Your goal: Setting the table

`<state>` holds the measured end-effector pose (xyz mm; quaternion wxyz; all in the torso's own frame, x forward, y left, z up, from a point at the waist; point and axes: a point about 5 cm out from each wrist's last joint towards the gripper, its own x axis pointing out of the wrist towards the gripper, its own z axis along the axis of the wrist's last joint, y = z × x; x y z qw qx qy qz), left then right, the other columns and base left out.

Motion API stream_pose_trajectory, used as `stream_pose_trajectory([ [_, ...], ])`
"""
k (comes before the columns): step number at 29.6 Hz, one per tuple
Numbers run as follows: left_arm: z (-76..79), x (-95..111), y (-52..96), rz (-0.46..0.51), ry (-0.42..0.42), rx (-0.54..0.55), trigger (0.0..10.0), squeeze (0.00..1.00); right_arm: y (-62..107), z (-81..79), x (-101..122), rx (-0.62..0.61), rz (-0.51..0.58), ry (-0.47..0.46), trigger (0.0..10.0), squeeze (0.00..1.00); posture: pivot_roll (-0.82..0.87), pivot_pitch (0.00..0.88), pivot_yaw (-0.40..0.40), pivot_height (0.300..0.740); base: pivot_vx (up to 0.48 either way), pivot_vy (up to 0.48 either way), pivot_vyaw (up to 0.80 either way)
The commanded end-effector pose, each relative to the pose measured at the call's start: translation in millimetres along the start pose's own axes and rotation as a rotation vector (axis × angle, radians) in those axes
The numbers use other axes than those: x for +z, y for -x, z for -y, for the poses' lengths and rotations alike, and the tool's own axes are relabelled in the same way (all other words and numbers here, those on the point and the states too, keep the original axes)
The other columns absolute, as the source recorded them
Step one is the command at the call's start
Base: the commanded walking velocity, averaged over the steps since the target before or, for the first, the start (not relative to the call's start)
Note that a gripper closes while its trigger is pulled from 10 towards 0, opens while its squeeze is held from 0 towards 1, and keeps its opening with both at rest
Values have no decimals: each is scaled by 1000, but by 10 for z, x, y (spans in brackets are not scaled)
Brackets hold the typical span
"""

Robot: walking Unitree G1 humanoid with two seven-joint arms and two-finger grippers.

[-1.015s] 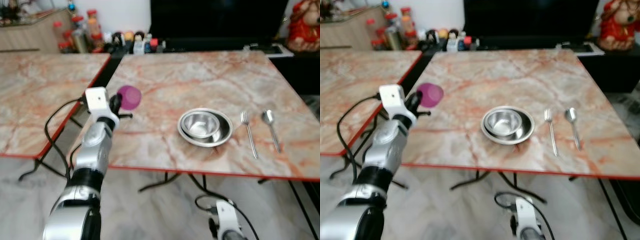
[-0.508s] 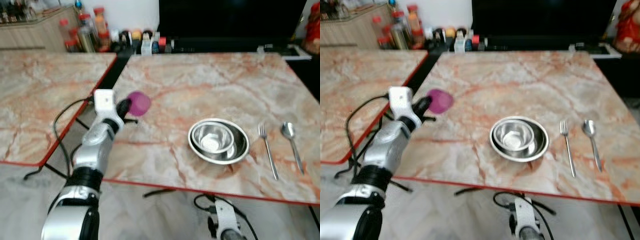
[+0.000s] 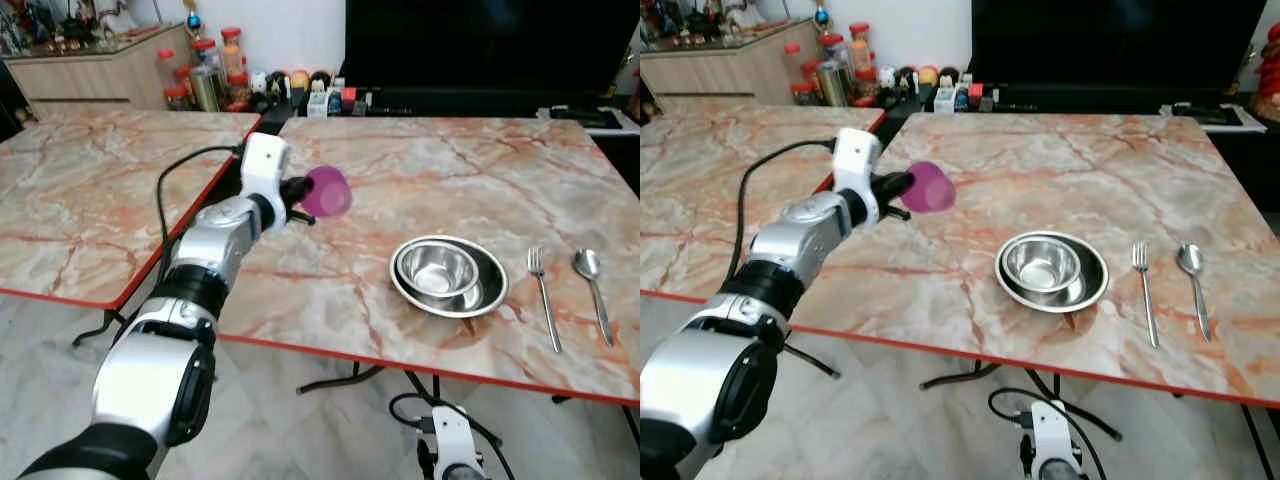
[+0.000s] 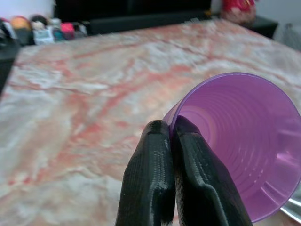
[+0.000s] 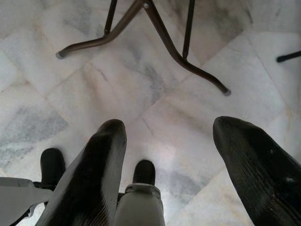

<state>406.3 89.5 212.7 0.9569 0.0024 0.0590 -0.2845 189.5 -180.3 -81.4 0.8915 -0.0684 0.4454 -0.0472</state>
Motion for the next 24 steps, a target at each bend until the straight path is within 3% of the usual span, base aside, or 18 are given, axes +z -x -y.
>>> stream_pose_trajectory([
  [1, 37, -6, -39, -50, -2, -23, 10000, 0, 2, -16, -2, -3, 0, -19, 10000, 0, -29, 0, 96, 728, 0, 0, 0],
  [2, 135, -23, -103, -97, 5, -55, 10000, 0, 6, -15, -24, -7, -5, -27, 10000, 0, -30, 0, 101, 728, 0, 0, 0],
  [8, 263, -115, -177, -196, -47, -54, 10000, 0, 17, -23, -69, -15, -15, -46, 10000, 0, -39, 0, 116, 728, 0, 0, 0],
  [17, 218, -21, -205, -214, -53, 77, 10000, 0, 29, -4, -129, -21, -28, -46, 10000, 0, -41, 0, 108, 728, 0, 0, 0],
  [24, 262, -83, -216, -235, 29, 77, 10000, 0, 32, 6, -145, -23, -29, -44, 10000, 0, -44, 0, 112, 728, 0, 0, 0],
])
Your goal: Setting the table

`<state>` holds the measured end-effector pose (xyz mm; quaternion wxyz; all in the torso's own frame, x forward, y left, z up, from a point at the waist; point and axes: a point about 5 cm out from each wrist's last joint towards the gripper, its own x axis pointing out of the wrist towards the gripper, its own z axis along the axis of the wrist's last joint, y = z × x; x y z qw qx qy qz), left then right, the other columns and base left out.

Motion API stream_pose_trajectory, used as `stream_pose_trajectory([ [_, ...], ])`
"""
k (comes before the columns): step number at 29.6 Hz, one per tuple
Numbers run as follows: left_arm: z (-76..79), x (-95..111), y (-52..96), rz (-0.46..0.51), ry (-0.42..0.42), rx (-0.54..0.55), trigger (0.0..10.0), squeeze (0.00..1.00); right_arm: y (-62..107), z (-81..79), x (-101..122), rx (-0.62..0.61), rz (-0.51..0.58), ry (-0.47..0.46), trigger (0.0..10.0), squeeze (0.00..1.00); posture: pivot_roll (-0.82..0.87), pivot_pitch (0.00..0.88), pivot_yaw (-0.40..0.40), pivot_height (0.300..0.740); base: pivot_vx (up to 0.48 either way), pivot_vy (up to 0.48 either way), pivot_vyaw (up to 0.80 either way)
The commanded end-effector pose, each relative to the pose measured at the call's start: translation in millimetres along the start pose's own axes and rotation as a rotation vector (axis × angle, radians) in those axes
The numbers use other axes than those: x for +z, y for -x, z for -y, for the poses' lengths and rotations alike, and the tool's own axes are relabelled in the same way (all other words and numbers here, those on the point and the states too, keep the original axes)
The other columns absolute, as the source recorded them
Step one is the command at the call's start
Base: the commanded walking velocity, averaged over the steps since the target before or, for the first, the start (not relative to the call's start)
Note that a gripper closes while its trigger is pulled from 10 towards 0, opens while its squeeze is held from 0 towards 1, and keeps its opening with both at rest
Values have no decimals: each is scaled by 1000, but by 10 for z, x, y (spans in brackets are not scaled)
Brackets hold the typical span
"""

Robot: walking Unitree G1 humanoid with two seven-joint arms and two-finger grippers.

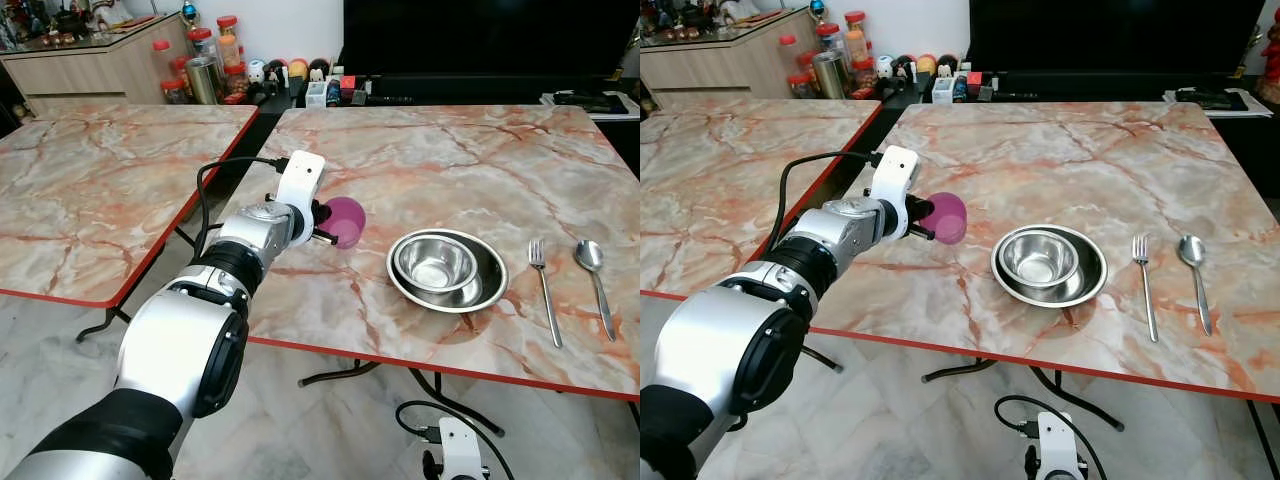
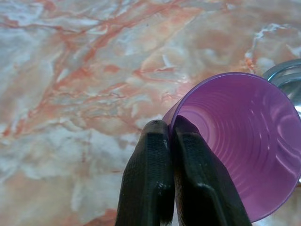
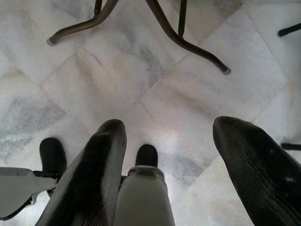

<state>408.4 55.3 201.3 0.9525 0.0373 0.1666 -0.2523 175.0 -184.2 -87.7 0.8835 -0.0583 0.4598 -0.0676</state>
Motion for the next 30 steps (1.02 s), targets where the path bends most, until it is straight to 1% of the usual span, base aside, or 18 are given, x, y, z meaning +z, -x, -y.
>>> stream_pose_trajectory([
  [1, -9, 14, 4, -9, 31, 11, 10000, 0, 1, -26, 11, 4, 7, -10, 10000, 0, -44, 0, 112, 728, 0, 0, 0],
  [2, 6, 13, -1, -11, 54, 7, 10000, 0, 3, -25, 5, 3, 7, -12, 10000, 0, -43, 0, 114, 728, 0, 0, 0],
  [4, 26, 8, -7, -17, 63, -1, 10000, 0, 6, -25, -9, 2, 4, -14, 10000, 0, -41, 0, 116, 728, 0, 0, 0],
  [6, 46, -18, -14, -42, 44, -2, 10000, 0, 9, -29, -25, 3, 0, -14, 10000, 0, -41, 0, 118, 728, 0, 0, 0],
  [15, 83, -110, -24, -112, 14, -14, 10000, 0, 15, -50, -47, 7, -7, -15, 10000, 0, -37, 0, 116, 728, 0, 0, 0],
  [18, 85, -113, -24, -116, 1, -18, 10000, 0, 12, -43, -36, 5, -5, -16, 10000, 0, -35, 0, 117, 728, 0, 0, 0],
  [27, 108, -99, -25, -122, 8, -38, 10000, 0, 11, -61, -23, 8, -3, -23, 10000, 0, -33, 0, 123, 728, 0, 0, 0],
  [30, 117, -107, -26, -121, 22, -48, 10000, 0, 12, -63, -28, 8, -4, -25, 10000, 0, -32, 0, 124, 728, 0, 0, 0],
])
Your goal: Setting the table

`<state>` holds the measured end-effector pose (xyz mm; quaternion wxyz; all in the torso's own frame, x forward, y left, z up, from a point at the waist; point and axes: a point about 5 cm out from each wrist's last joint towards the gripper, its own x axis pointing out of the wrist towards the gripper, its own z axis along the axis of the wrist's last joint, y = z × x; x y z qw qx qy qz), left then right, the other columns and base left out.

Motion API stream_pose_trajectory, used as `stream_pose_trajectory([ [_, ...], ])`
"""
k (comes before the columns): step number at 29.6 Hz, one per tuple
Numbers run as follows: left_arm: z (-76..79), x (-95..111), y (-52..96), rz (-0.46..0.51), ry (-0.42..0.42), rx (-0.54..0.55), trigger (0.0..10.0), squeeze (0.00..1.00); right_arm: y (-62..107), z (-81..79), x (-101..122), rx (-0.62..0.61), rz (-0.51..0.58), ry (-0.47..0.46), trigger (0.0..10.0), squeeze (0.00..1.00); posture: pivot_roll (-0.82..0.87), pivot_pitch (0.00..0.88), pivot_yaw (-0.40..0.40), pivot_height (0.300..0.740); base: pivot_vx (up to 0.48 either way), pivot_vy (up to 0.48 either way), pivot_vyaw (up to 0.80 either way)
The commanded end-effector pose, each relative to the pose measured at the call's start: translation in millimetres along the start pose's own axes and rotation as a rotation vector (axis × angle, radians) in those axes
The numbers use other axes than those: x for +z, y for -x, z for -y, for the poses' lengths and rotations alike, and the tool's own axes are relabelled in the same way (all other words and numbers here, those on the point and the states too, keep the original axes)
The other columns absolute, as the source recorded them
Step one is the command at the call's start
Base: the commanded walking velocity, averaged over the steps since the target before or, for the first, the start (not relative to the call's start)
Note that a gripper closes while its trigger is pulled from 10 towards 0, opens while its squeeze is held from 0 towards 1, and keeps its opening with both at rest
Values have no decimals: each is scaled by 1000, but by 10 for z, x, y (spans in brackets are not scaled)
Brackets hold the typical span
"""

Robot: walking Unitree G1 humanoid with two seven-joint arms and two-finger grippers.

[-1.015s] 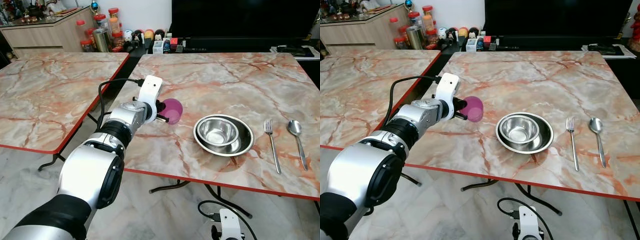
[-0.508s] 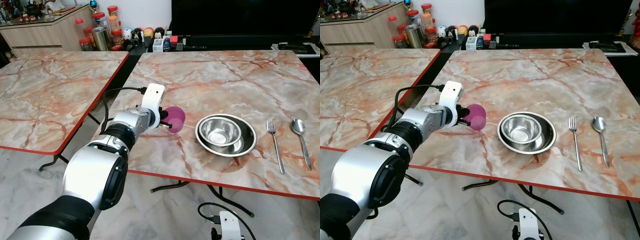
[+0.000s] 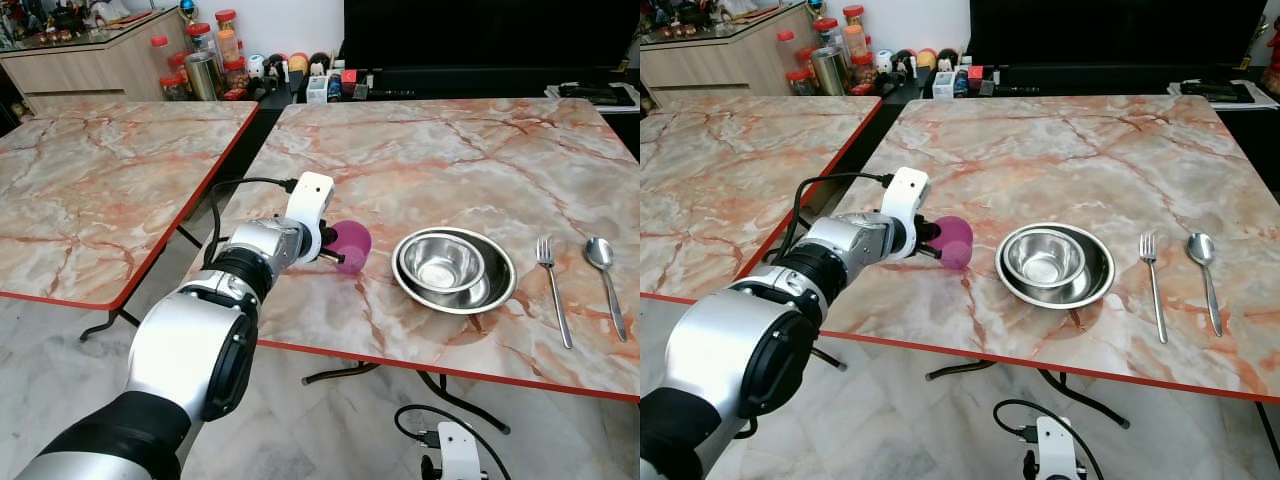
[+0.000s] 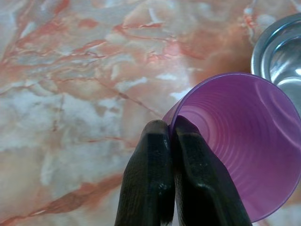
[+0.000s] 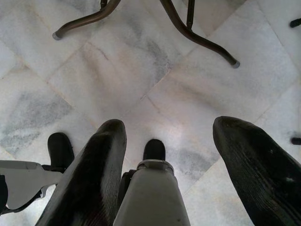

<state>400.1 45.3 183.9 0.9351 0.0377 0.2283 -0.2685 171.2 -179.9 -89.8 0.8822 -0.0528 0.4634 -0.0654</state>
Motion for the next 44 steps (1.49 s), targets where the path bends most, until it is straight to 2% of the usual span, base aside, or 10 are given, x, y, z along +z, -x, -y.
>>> stream_pose_trajectory([
  [1, -1, 61, 17, 1, 5, -9, 10000, 0, 0, -20, 10, -1, 3, -18, 10000, 0, -31, 0, 122, 728, 0, 0, 0],
  [7, 4, 52, 14, -2, 2, -11, 10000, 20, 1, -21, 8, -1, 2, -18, 10000, 0, -31, 0, 122, 728, 0, 0, 0],
  [8, 6, 51, 13, -2, 2, -13, 10000, 690, 1, -20, 6, -1, 2, -18, 10000, 0, -33, 0, 121, 728, 0, 0, 0],
  [9, 6, 51, 13, -2, 2, -13, 10000, 690, 1, -20, 6, -1, 2, -18, 10000, 0, -33, 0, 121, 728, 0, 0, 0],
  [12, 19, 49, 10, -2, 2, -23, 10000, 984, 2, -15, 1, -1, 1, -16, 10000, 0, -34, 0, 121, 728, 0, 0, 0],
  [13, 21, 49, 9, -2, 1, -24, 10000, 988, 2, -13, 0, -1, 0, -16, 10000, 0, -33, 0, 121, 728, 0, 0, 0],
  [15, 22, 49, 9, -2, 1, -25, 10000, 973, 2, -13, -1, -1, 0, -16, 10000, 0, -33, 0, 121, 728, 0, 0, 0],
  [17, 20, 49, 10, -2, 0, -24, 10000, 773, 2, -14, -4, -1, -1, -17, 10000, 0, -33, 0, 122, 728, 0, 0, 0],
  [18, 19, 50, 10, 0, 0, -24, 10000, 0, 3, -16, -6, 0, -2, -18, 10000, 0, -32, 0, 121, 728, 0, 0, 0],
  [44, -96, 139, 50, 115, 25, 17, 10000, 0, 0, -24, 7, 5, 0, -10, 10000, 0, -27, 0, 109, 728, 0, 0, 0],
])
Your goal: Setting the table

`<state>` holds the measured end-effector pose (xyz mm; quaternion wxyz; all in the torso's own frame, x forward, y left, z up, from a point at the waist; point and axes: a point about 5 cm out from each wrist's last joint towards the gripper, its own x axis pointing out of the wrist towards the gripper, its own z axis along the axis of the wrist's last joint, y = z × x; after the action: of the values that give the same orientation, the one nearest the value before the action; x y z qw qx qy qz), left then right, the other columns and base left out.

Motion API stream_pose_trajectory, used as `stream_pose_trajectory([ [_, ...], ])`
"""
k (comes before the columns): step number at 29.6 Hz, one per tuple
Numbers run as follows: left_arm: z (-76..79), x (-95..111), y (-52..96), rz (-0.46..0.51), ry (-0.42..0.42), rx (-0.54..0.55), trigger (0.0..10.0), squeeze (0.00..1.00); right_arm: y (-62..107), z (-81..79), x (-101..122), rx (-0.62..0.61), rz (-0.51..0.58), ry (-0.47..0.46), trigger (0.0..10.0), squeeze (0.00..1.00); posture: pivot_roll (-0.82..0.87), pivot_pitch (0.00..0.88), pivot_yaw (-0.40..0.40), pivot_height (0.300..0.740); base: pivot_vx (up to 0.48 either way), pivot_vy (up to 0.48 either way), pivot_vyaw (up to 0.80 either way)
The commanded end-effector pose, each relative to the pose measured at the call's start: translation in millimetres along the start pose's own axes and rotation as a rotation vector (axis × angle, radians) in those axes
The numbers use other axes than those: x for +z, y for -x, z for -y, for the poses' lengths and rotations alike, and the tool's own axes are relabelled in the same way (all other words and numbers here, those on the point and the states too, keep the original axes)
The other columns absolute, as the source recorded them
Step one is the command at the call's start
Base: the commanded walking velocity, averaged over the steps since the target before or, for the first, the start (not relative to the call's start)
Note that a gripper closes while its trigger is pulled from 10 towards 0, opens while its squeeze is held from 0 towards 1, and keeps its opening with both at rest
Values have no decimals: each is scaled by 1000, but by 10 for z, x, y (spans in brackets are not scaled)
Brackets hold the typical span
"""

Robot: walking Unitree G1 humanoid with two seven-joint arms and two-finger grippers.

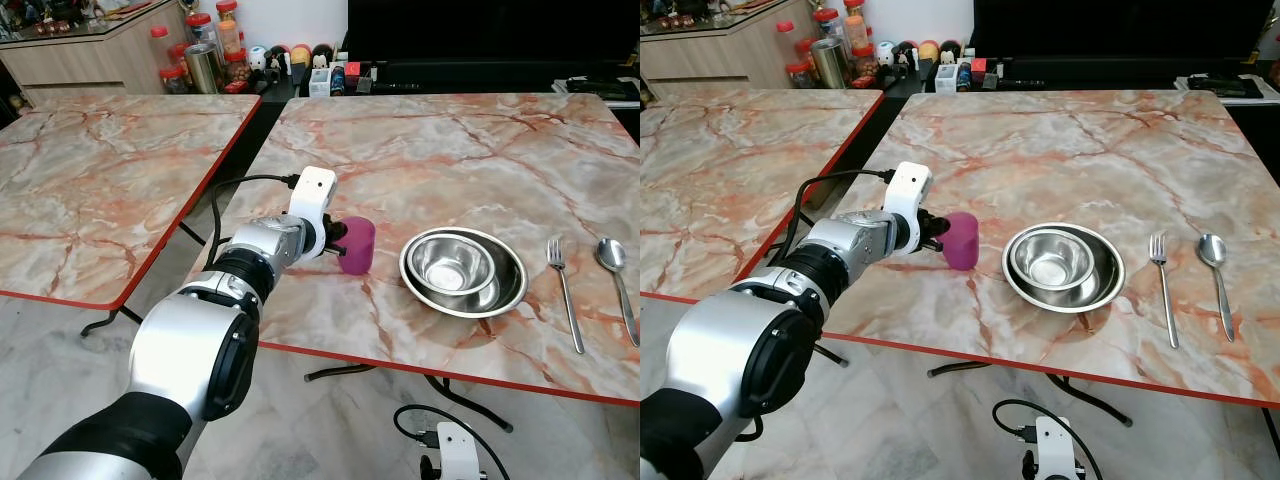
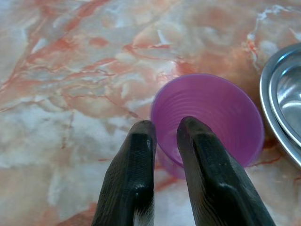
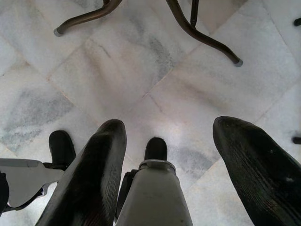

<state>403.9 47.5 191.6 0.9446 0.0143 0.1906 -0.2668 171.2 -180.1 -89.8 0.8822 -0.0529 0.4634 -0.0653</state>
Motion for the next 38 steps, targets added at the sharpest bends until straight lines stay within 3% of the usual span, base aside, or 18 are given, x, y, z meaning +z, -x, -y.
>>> stream_pose_trajectory([
  [1, -61, 66, 29, 31, 1, 14, 10000, 0, 0, -25, 11, 5, 1, -10, 10000, 0, -27, 0, 108, 728, 0, 0, 0],
  [5, -71, 95, 35, 67, 6, 11, 10000, 0, -4, -25, 29, 5, 5, -9, 10000, 0, -31, 0, 108, 728, 0, 0, 0],
  [8, -146, 228, 80, 183, 5, 45, 10000, 0, -7, -19, 44, 2, 9, -12, 10000, 0, -39, 0, 108, 728, 0, 0, 0],
  [10, -289, 354, 169, 327, 9, 113, 10000, 0, -9, -12, 62, 0, 18, -15, 10000, 0, -43, 0, 105, 728, 0, 0, 0],
  [13, -461, 375, 273, 431, -6, 202, 10000, 0, -13, 6, 84, -4, 29, -17, 10000, 0, -39, 0, 99, 728, 0, 0, 0],
  [15, -674, 274, 397, 494, -47, 321, 10000, 0, -17, 24, 107, -5, 39, -12, 10000, 0, -37, 0, 91, 728, 0, 0, 0],
  [16, -674, 274, 397, 494, -47, 321, 10000, 0, -17, 24, 107, -5, 39, -12, 10000, 0, -37, 0, 91, 728, 0, 0, 0],
  [18, -861, 96, 515, 513, -105, 425, 10000, 0, -22, 44, 134, -5, 48, -11, 10000, 0, -34, 0, 87, 728, 0, 0, 0],
  [19, -993, -62, 604, 518, -96, 494, 10000, 0, -25, 52, 154, -4, 56, -10, 10000, 0, -32, 0, 82, 728, 0, 0, 0],
  [24, -1264, -528, 831, 479, -64, 658, 10000, 0, -32, 69, 195, 0, 69, 0, 10000, 0, -22, 0, 70, 728, 0, 0, 0],
  [26, -1264, -544, 839, 482, -67, 665, 10000, 0, -32, 70, 196, 0, 69, 0, 10000, 0, -22, 0, 70, 728, 0, 0, 0],
  [27, -1397, -900, 1025, 439, -68, 763, 10000, 0, -33, 61, 207, 5, 73, 7, 10000, 0, -16, 0, 63, 728, 0, 0, 0],
  [30, -1436, -1025, 1098, 415, -89, 801, 10000, 0, -34, 58, 211, 8, 74, 11, 10000, 0, -12, 0, 60, 728, 0, 0, 0],
  [32, -1464, -1196, 1192, 371, -154, 849, 10000, 0, -34, 54, 214, 11, 74, 17, 10000, 0, -6, 0, 58, 728, 0, 0, 0],
  [33, -1510, -1430, 1317, 311, -174, 917, 10000, 0, -34, 46, 211, 14, 73, 21, 10000, 0, -5, 0, 60, 728, 0, 0, 0],
  [37, -1565, -1626, 1461, 269, -164, 1001, 10000, 0, -32, 37, 206, 15, 72, 22, 10000, 0, -7, 0, 69, 728, 0, 0, 0],
  [38, -1605, -1769, 1590, 243, -155, 1077, 10000, 0, -31, 29, 203, 16, 72, 21, 10000, 0, -9, 0, 71, 728, 0, 0, 0],
])
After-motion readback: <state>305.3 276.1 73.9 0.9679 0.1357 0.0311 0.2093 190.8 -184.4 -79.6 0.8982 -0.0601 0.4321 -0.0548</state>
